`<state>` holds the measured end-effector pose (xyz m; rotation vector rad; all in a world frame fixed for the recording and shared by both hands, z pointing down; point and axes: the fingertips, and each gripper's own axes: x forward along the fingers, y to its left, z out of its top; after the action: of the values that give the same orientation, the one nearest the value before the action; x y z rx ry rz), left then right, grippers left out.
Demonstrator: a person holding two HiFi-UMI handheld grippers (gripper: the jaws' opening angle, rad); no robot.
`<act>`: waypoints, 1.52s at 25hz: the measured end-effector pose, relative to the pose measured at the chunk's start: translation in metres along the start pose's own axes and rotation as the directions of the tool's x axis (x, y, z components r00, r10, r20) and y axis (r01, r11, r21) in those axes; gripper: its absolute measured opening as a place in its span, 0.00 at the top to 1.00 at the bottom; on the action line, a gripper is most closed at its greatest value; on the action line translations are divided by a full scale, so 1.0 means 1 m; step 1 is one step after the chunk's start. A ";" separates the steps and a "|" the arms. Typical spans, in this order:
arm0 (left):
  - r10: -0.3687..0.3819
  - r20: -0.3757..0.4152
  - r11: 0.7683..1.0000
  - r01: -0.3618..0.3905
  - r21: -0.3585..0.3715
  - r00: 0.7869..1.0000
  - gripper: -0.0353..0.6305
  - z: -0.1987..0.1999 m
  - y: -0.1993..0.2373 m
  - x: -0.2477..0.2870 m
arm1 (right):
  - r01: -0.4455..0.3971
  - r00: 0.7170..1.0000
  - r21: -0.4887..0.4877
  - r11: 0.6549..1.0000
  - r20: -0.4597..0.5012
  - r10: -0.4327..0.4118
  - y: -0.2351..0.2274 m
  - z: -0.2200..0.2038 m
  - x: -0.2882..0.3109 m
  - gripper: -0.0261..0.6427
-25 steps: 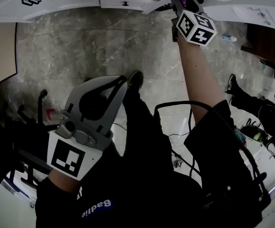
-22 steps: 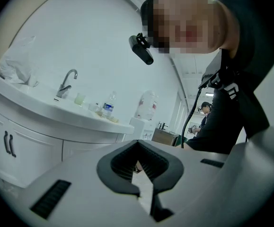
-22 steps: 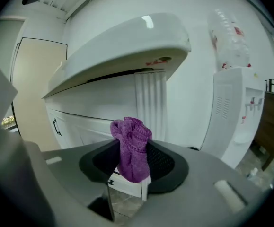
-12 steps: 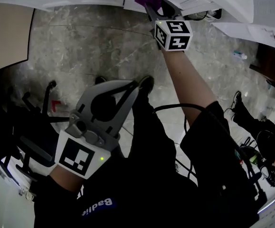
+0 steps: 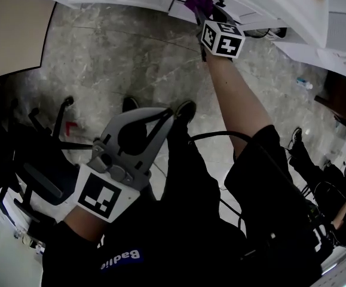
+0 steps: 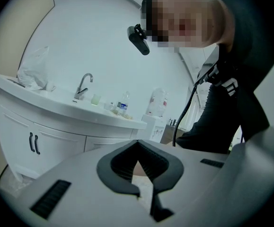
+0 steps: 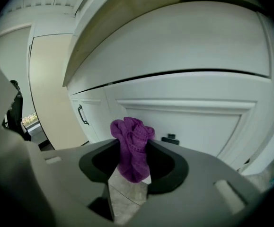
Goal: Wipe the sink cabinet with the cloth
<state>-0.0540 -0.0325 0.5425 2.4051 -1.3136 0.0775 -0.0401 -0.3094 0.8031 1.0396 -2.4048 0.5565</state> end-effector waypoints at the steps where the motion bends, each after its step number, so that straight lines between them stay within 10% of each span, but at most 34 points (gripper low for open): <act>1: -0.007 -0.003 1.000 0.007 -0.004 1.000 0.94 0.000 -0.003 0.002 | 0.017 1.000 -0.011 1.000 -0.006 -0.017 -0.011 -0.002 -0.007 0.72; 6: -0.059 -0.021 0.998 0.059 -0.002 0.998 0.94 0.003 -0.019 0.020 | 0.046 0.998 -0.156 0.987 -0.034 -0.052 -0.054 -0.010 -0.039 0.72; 15: -0.122 -0.039 0.992 0.120 -0.039 0.992 0.94 0.003 -0.038 0.045 | 0.217 0.975 -0.040 0.975 -0.035 -0.218 -0.151 -0.017 -0.094 0.72; 27: -0.014 0.001 0.999 0.014 -0.046 1.000 0.94 0.016 0.001 0.016 | -0.060 0.996 -0.104 0.993 -0.065 0.053 0.020 -0.025 0.000 0.72; 38: 0.071 -0.039 0.996 -0.073 -0.052 0.997 0.94 -0.009 0.027 -0.015 | -0.021 0.994 -0.108 0.994 -0.105 0.010 0.019 -0.031 0.053 0.72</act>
<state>-0.0831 -0.0294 0.5559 2.3003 -1.3683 0.1057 -0.0786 -0.3112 0.8537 0.9235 -2.3252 0.4675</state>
